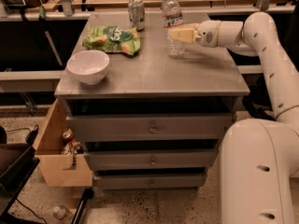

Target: Move water bottle near 7up can

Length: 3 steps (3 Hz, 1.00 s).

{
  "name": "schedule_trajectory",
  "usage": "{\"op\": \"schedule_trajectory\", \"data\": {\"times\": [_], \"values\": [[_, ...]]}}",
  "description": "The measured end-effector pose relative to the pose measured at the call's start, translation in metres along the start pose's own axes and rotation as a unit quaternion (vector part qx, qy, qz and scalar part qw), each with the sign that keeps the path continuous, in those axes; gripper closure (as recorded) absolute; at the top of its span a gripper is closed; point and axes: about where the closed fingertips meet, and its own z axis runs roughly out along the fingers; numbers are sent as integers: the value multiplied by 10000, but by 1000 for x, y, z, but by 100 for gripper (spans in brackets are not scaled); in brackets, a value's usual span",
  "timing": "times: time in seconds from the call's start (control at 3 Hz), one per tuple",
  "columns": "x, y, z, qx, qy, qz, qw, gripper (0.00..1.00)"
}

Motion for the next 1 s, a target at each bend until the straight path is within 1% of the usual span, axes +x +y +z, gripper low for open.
{"op": "schedule_trajectory", "data": {"times": [0.33, 0.67, 1.0], "values": [[-46, -21, -43, 738, -62, -461, 9962, 100], [-46, -21, -43, 738, -62, -462, 9962, 100], [-75, -28, -20, 903, -384, -676, 9929, 100]]}}
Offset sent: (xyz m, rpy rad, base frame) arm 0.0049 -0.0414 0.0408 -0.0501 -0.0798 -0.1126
